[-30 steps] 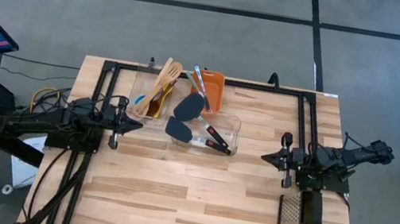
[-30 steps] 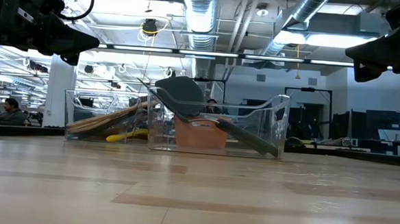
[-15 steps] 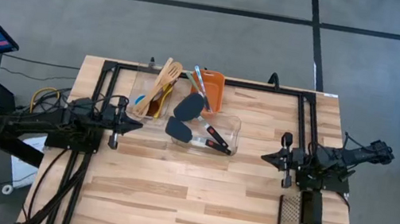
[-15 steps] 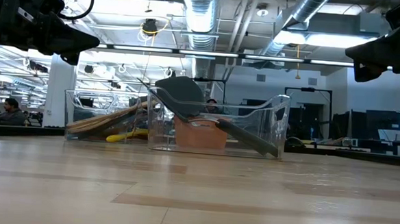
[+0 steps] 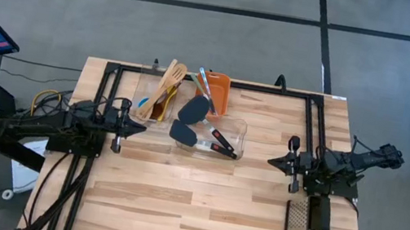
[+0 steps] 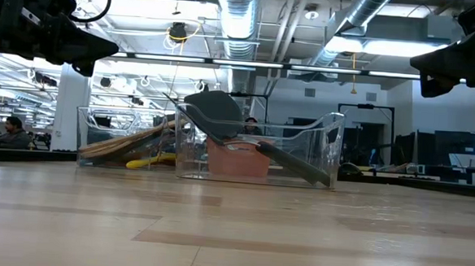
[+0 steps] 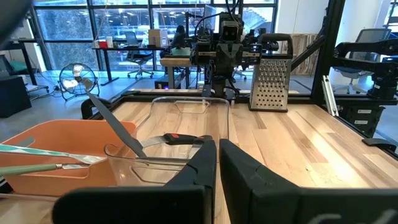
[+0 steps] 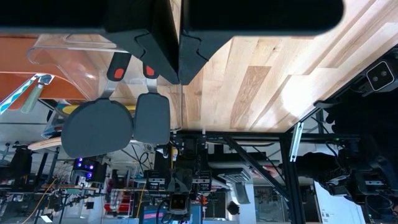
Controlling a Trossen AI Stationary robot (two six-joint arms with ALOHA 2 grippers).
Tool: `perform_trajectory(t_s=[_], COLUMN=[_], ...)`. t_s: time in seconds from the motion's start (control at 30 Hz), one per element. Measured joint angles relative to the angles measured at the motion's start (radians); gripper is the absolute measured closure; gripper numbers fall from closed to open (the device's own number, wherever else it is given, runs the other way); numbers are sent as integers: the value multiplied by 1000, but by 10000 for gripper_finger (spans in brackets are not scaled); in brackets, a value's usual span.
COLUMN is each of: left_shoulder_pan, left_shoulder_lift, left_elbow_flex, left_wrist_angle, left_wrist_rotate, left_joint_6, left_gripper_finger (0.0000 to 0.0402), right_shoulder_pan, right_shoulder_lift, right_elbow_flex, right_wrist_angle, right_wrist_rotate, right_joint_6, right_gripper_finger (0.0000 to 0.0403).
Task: Pick & Place Kitchen Items
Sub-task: Return to Home Position
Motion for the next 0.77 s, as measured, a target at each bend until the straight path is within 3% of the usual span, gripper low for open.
perform_trajectory(t_s=[0.77], left_shoulder_pan=[0], left_shoulder_lift=[0], left_elbow_flex=[0], left_wrist_angle=[14], left_wrist_rotate=[0], left_joint_6=[0], left_gripper_finger=[394], right_shoulder_pan=[0], right_shoulder_lift=[0], right_elbow_flex=[0], right_wrist_angle=[0], right_wrist_rotate=[0], right_joint_6=[0], right_gripper_finger=[403])
